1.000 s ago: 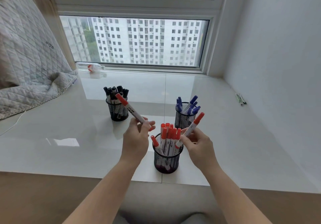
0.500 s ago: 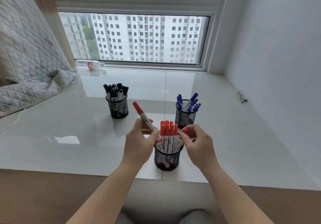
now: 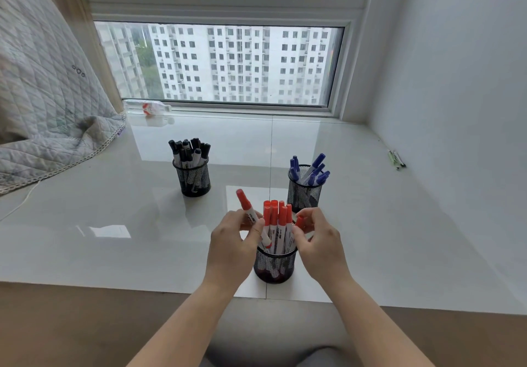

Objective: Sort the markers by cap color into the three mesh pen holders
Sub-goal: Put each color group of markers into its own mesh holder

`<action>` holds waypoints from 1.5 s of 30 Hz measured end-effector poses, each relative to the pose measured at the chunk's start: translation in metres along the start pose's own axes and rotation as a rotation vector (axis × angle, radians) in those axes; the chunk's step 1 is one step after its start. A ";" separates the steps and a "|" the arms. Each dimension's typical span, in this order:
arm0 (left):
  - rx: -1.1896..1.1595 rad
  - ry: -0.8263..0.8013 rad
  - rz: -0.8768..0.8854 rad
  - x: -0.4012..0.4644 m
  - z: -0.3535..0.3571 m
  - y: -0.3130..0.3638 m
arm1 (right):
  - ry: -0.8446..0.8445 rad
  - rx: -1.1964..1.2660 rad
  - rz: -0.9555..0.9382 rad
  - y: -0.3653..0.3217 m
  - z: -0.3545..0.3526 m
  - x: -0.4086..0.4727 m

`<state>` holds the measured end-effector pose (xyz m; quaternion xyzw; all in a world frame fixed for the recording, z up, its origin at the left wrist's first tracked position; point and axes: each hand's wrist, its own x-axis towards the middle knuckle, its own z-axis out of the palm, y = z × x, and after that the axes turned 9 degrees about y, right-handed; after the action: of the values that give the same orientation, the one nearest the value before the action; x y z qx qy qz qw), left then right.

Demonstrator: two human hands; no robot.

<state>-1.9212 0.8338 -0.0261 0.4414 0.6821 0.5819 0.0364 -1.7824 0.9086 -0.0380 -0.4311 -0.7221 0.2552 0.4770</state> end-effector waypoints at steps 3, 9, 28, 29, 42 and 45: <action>0.017 -0.030 0.027 -0.007 0.003 -0.004 | -0.001 -0.001 0.003 0.001 0.001 -0.001; -0.001 0.047 -0.048 -0.017 0.011 -0.008 | 0.002 0.002 0.018 0.004 0.001 -0.003; 0.190 0.054 0.121 -0.016 0.014 -0.018 | 0.036 -0.041 -0.001 0.007 0.007 -0.003; 0.194 0.052 0.106 -0.016 0.013 -0.019 | 0.048 -0.045 -0.004 0.007 0.007 -0.001; 0.214 0.030 0.085 -0.009 0.013 -0.016 | -0.168 -0.222 -0.027 -0.016 0.025 0.046; 0.230 0.004 0.121 0.003 0.015 -0.015 | -0.184 -0.219 -0.017 -0.017 0.023 0.047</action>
<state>-1.9228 0.8475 -0.0416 0.4817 0.7166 0.5018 -0.0511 -1.8181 0.9417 -0.0129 -0.4492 -0.7901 0.2091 0.3609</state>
